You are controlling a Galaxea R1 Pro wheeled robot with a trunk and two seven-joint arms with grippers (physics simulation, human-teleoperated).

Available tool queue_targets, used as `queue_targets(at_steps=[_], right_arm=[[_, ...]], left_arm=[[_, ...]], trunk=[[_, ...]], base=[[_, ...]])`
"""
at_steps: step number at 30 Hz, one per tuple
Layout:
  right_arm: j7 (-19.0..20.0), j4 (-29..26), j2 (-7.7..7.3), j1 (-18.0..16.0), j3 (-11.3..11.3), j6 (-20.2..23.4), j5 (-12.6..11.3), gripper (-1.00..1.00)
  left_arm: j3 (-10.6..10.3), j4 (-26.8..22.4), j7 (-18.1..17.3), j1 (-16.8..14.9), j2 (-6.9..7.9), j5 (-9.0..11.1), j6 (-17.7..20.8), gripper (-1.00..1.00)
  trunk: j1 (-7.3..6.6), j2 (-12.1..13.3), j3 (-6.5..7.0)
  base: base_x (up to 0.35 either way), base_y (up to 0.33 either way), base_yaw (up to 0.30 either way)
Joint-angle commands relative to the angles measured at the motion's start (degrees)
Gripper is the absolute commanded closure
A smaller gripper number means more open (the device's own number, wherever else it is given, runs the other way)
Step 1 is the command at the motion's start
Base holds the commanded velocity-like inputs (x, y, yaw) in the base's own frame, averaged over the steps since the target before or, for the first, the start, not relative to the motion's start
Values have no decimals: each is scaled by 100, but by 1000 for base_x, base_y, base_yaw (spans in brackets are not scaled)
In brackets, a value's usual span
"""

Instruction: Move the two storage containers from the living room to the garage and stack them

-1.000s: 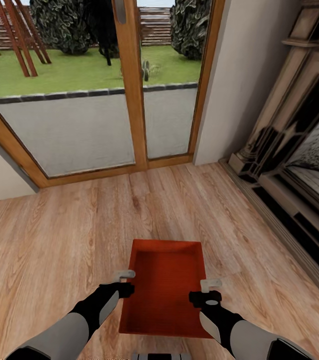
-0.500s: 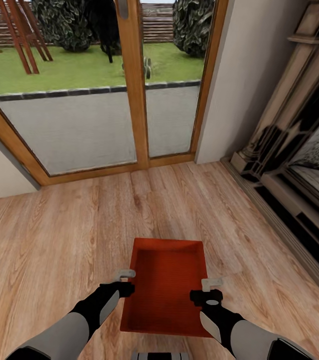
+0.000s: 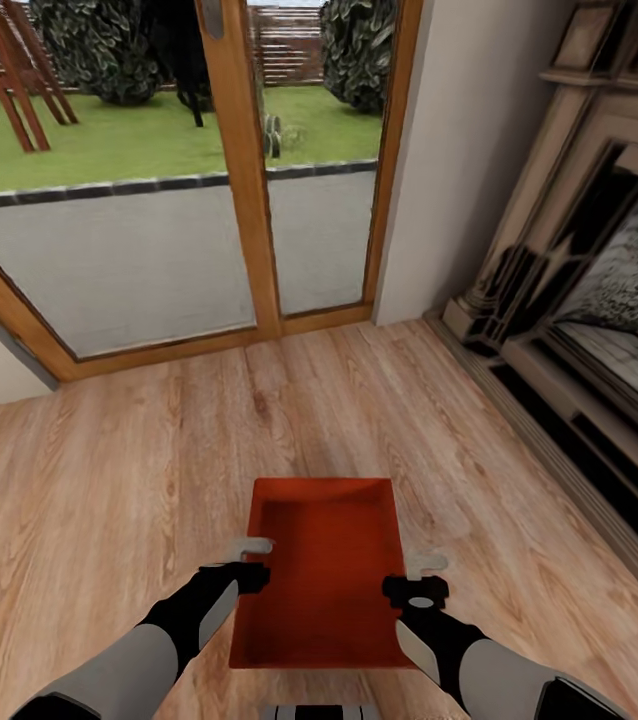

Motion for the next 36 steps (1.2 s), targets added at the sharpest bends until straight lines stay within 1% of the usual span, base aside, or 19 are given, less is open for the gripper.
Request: queue_targets(at_steps=[1, 4, 8, 12, 18, 24, 28, 36], right_arm=[[-36, -16, 1, -4, 42, -30, -63, -100], [-55, -36, -3, -5, 41, -33, -63, -100], [-33, -47, -12, -4, 48, -30, -62, -100], [18, -49, -23, -6, 59, -13, -51, -100], [241, -42, -29, -5, 67, 53, -32, -100], [276, -16, -29, -9, 67, 157, -29, -100], [379, 25, -29, -10, 68, 269, -28, -100], [423, 1, -37, -7, 68, 222, -23, -100]], left_arm=[[-47, -14, 45, 0, 6, 60, 27, -100], [-47, -10, 45, 0, 7, 59, 26, -100], [-47, 12, 45, 0, 7, 51, 21, -100], [-47, 38, 46, 0, 7, 48, 23, -100], [-46, 158, 46, 0, 7, 50, 25, -100], [-42, 196, 46, 0, 7, 56, 25, -100], [-42, 248, 46, 0, 7, 58, 25, -100], [-39, 236, 46, 0, 9, 46, 15, -100]], trunk=[[-1, -1, -4], [-1, -1, -4], [-1, -1, -4], [-1, -1, -4], [-1, -1, -4], [-1, -1, -4], [-1, -1, -4], [-1, -1, -4]], base=[[0, 0, -276], [0, 0, -243], [0, 0, -71], [0, 0, -17], [0, 0, -2], [0, 0, 0], [0, 0, 0], [0, 0, 0]])
